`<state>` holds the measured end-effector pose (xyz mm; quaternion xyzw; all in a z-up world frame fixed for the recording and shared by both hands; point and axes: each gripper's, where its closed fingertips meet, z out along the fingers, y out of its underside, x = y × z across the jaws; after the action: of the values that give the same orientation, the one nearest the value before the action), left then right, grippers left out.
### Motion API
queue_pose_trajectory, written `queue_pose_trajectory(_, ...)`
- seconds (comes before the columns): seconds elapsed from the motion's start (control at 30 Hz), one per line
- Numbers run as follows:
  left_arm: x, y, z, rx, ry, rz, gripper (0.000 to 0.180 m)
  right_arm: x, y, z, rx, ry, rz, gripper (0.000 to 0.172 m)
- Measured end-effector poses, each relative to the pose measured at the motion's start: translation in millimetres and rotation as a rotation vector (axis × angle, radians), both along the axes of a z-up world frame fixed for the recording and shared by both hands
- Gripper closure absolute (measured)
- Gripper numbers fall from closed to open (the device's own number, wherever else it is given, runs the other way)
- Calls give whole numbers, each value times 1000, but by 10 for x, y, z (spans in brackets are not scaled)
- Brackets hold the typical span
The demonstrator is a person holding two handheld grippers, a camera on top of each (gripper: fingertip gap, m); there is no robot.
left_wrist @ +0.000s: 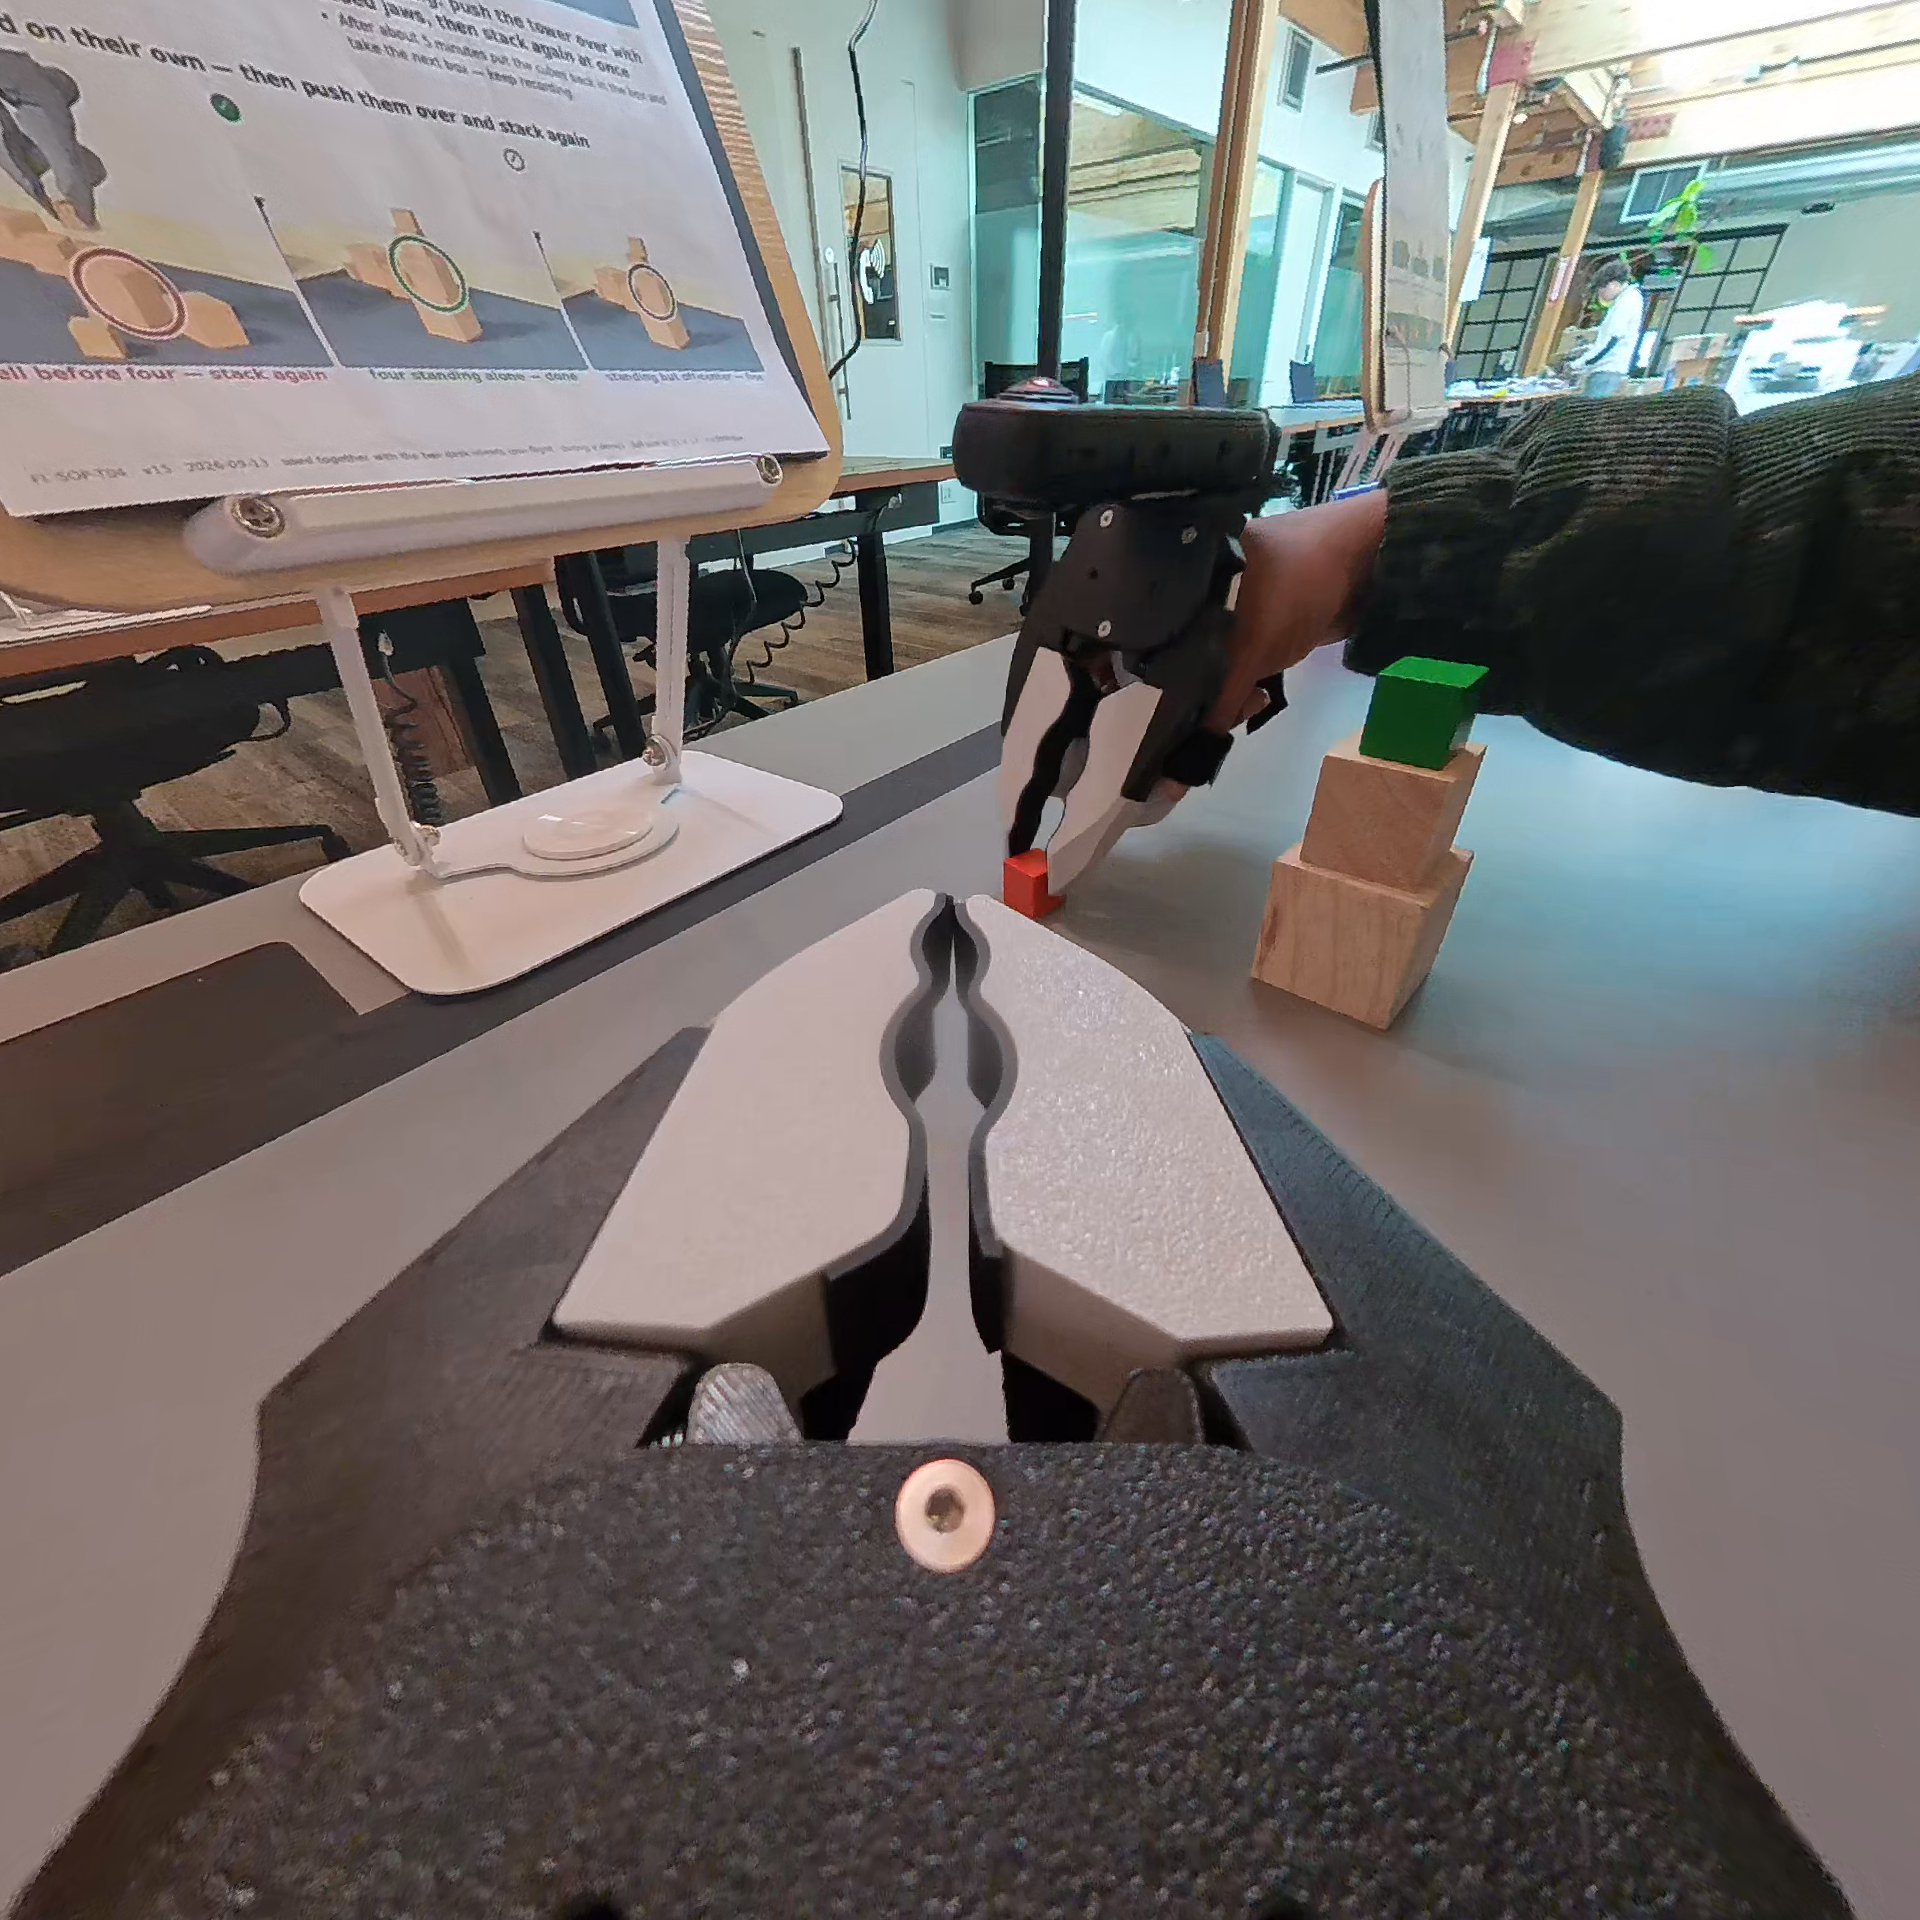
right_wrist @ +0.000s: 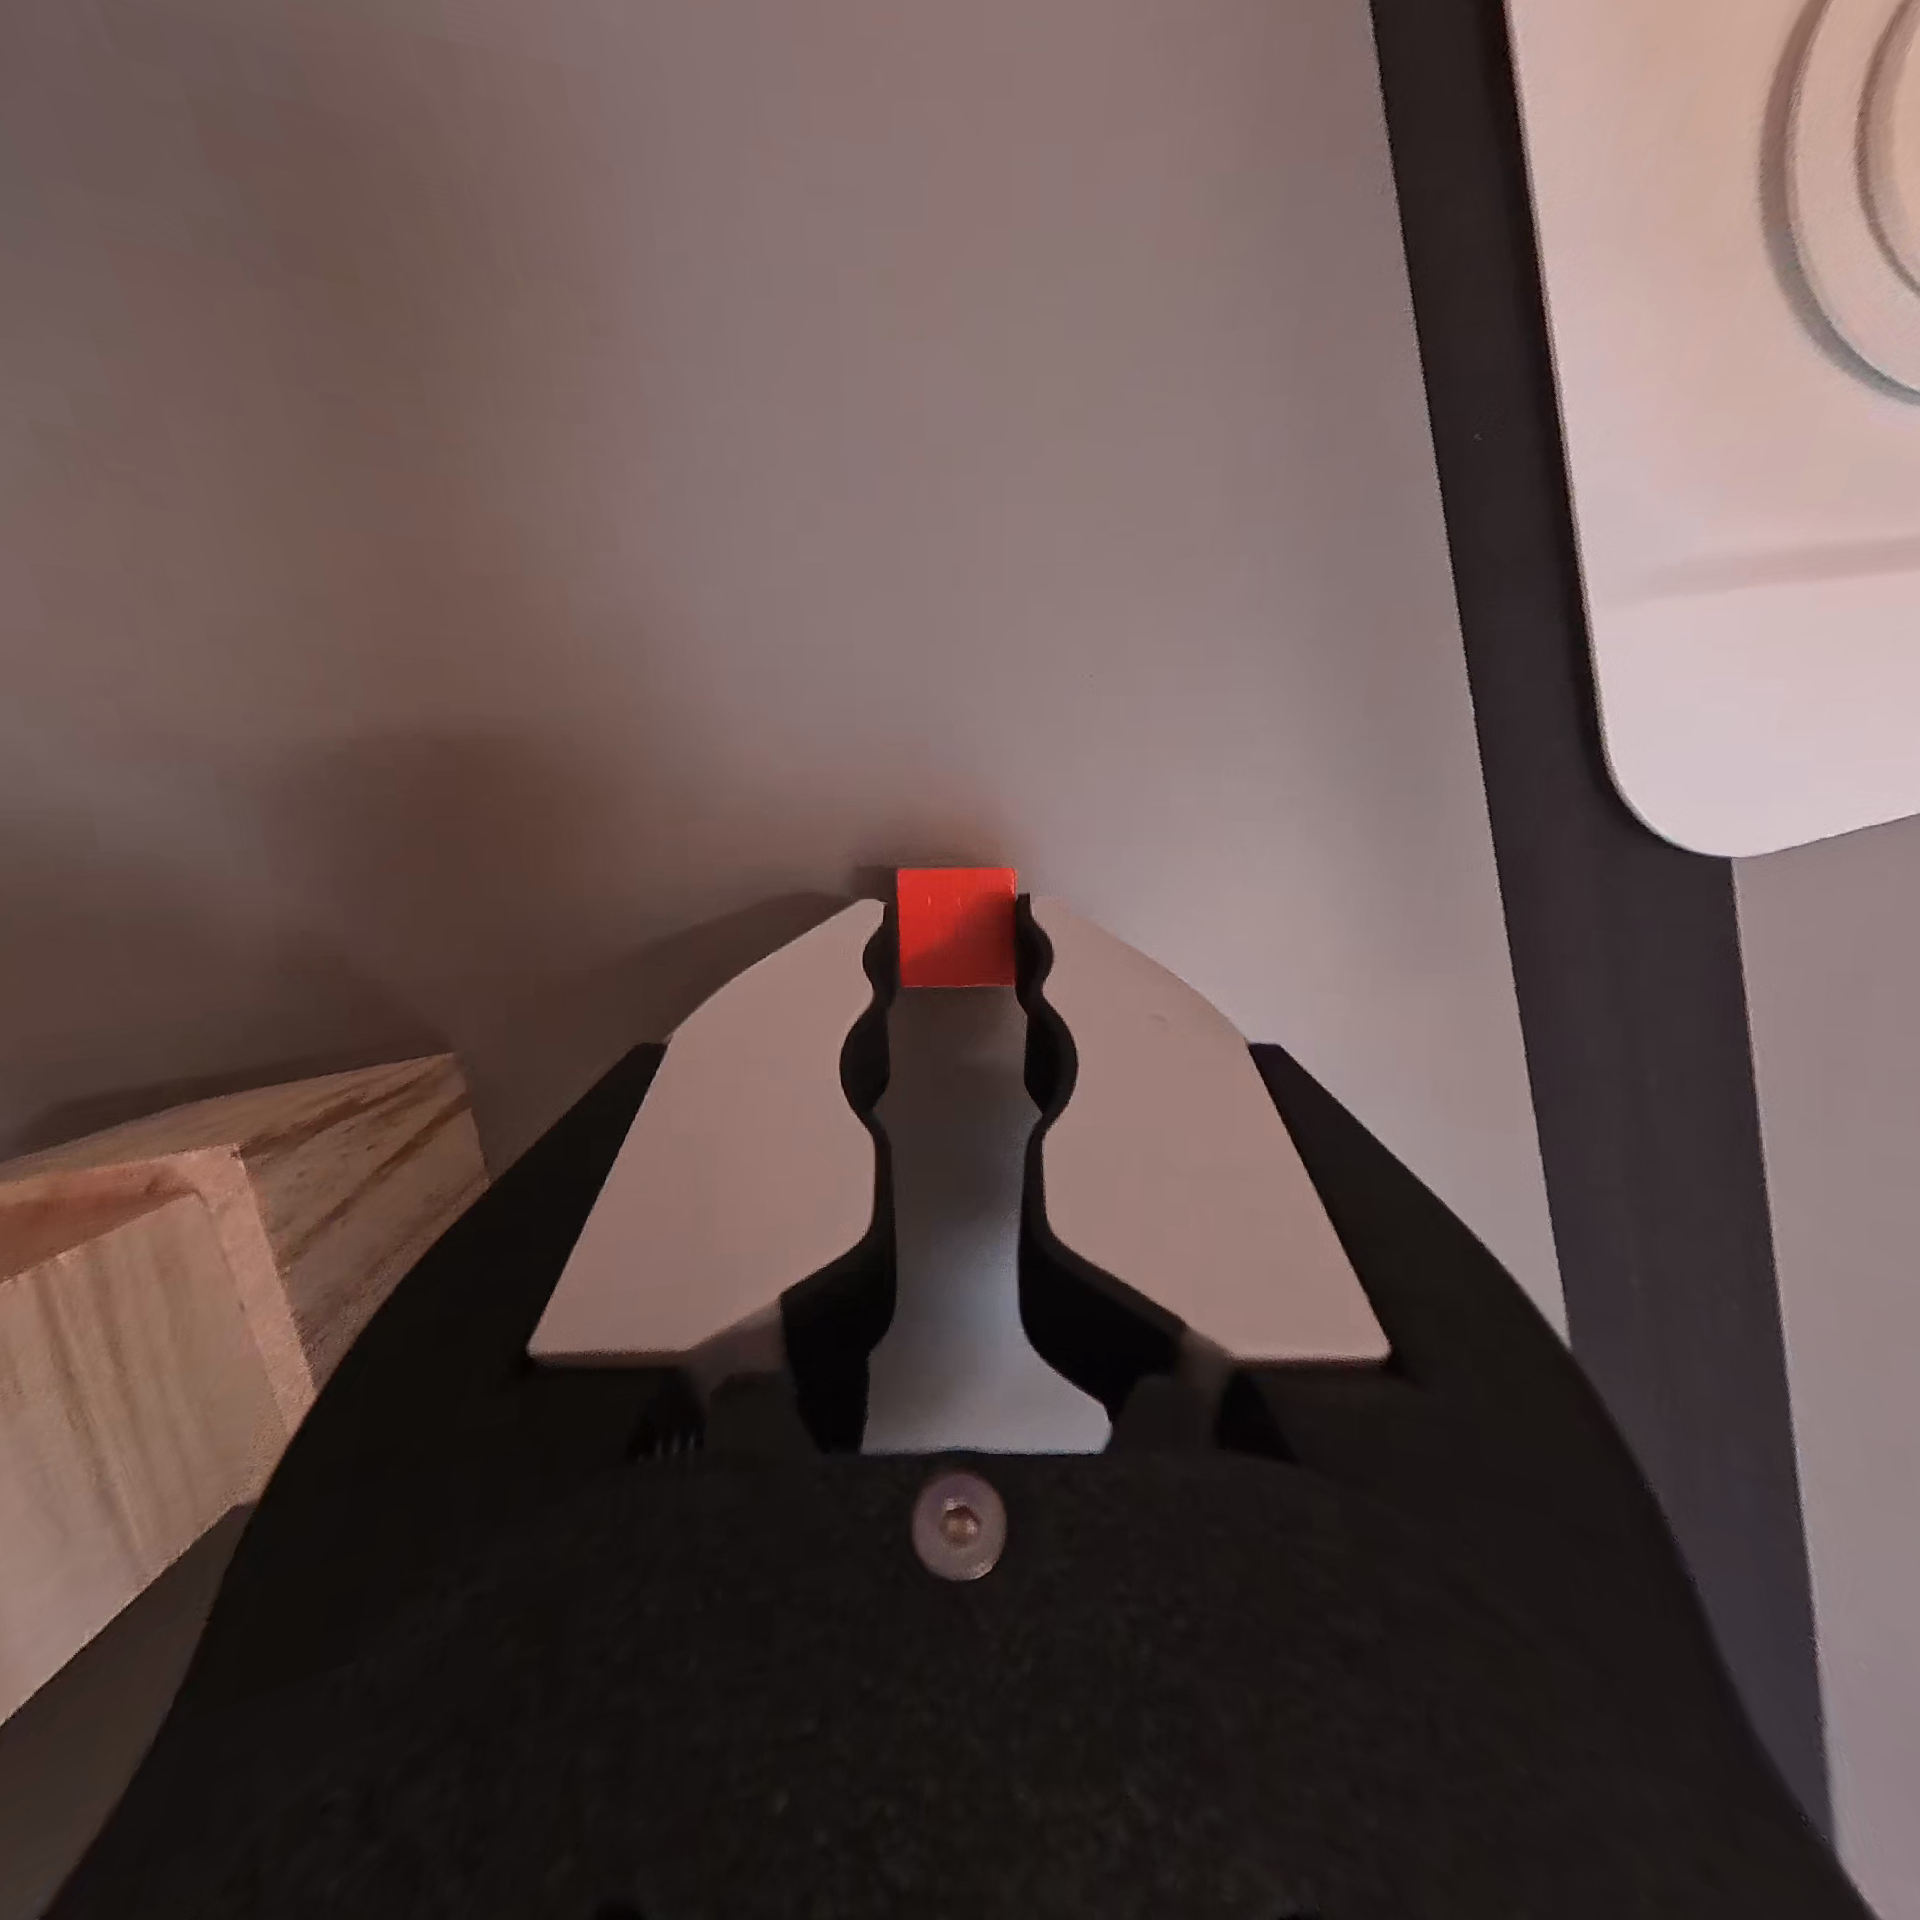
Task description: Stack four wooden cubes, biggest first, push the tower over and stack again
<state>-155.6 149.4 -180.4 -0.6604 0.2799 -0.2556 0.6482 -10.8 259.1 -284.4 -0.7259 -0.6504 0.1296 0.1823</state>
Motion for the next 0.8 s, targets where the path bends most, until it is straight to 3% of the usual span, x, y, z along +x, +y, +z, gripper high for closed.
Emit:
queue_pose_trajectory(0.07,-3,2,0,-1,-2,0,180,-2,-22,106,24,4,34,150)
queue_pose_trajectory(0.27,20,-9,0,-1,3,-7,180,82,-398,978,25,106,131,150)
queue_pose_trajectory(0.37,35,-19,14,6,4,-11,180,216,-690,1269,1,103,163,150)
queue_pose_trajectory(0.57,32,-21,10,12,13,-3,180,398,-1061,1281,38,52,164,150)
queue_pose_trajectory(0.8,23,-28,15,17,14,4,180,409,-1201,1159,20,37,158,150)
